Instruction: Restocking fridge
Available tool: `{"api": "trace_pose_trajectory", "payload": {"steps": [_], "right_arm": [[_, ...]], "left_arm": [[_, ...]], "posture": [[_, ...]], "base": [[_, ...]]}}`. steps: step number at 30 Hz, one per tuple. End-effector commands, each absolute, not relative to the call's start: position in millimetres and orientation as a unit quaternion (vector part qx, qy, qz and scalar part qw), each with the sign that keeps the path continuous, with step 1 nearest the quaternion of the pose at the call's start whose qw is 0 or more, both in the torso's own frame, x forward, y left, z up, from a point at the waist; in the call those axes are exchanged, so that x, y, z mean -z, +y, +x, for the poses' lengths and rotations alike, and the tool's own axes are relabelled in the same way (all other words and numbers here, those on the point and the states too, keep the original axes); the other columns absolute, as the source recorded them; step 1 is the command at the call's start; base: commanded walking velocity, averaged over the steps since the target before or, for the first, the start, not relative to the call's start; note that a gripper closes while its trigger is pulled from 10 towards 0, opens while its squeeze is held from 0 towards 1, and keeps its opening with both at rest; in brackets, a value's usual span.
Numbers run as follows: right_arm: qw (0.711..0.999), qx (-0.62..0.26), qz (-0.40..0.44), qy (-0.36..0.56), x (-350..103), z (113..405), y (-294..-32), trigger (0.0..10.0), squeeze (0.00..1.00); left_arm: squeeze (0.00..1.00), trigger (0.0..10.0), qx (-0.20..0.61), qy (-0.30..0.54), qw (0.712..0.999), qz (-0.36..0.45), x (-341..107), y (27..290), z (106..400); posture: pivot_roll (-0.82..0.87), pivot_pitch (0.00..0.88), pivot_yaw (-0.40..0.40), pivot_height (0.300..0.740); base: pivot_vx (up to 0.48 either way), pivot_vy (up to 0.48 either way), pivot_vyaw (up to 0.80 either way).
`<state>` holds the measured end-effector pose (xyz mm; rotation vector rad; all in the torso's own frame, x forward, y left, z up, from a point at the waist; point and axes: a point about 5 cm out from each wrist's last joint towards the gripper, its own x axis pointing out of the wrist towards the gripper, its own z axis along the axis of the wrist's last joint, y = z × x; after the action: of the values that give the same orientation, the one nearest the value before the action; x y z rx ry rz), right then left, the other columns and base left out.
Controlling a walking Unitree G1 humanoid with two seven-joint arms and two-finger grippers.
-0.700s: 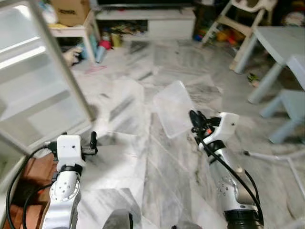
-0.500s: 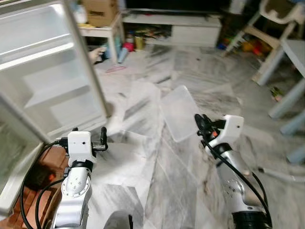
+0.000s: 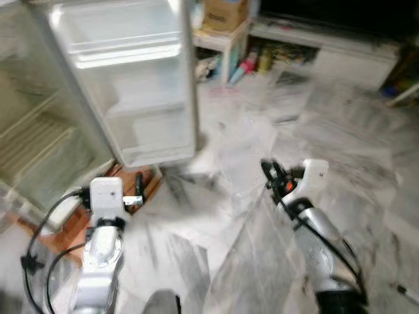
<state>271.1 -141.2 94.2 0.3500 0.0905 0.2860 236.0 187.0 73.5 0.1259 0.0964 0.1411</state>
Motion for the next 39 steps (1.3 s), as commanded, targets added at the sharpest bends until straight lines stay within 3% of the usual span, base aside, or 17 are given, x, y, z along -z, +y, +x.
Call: {"api": "trace_pose_trajectory", "payload": {"steps": [1, 34, 39], "right_arm": [[0.973, -0.152, 0.172, 0.036, -98.5, 271.6, -140.0, 10.0, 0.00], [0.972, -0.165, 0.164, 0.011, -108.9, 279.6, -140.4, 10.0, 0.00], [0.972, -0.166, 0.162, 0.016, -105.9, 277.7, -138.6, 10.0, 0.00]], "left_arm": [[0.00, 10.0, -0.077, 0.049, 0.994, 0.065, -74.3, 190.3, 235.3], [0.00, 10.0, -0.058, 0.042, 0.996, 0.045, -76.9, 181.7, 240.4], [0.00, 10.0, -0.047, 0.037, 0.998, 0.036, -78.0, 179.3, 240.1]], "posture": [[-0.01, 0.000, -0.001, 0.740], [-0.01, 0.001, 0.007, 0.740], [0.00, 0.001, -0.001, 0.740]], "base": [[0.000, 0.000, 0.79], [0.000, 0.000, 0.79], [0.161, 0.000, 0.09]]}}
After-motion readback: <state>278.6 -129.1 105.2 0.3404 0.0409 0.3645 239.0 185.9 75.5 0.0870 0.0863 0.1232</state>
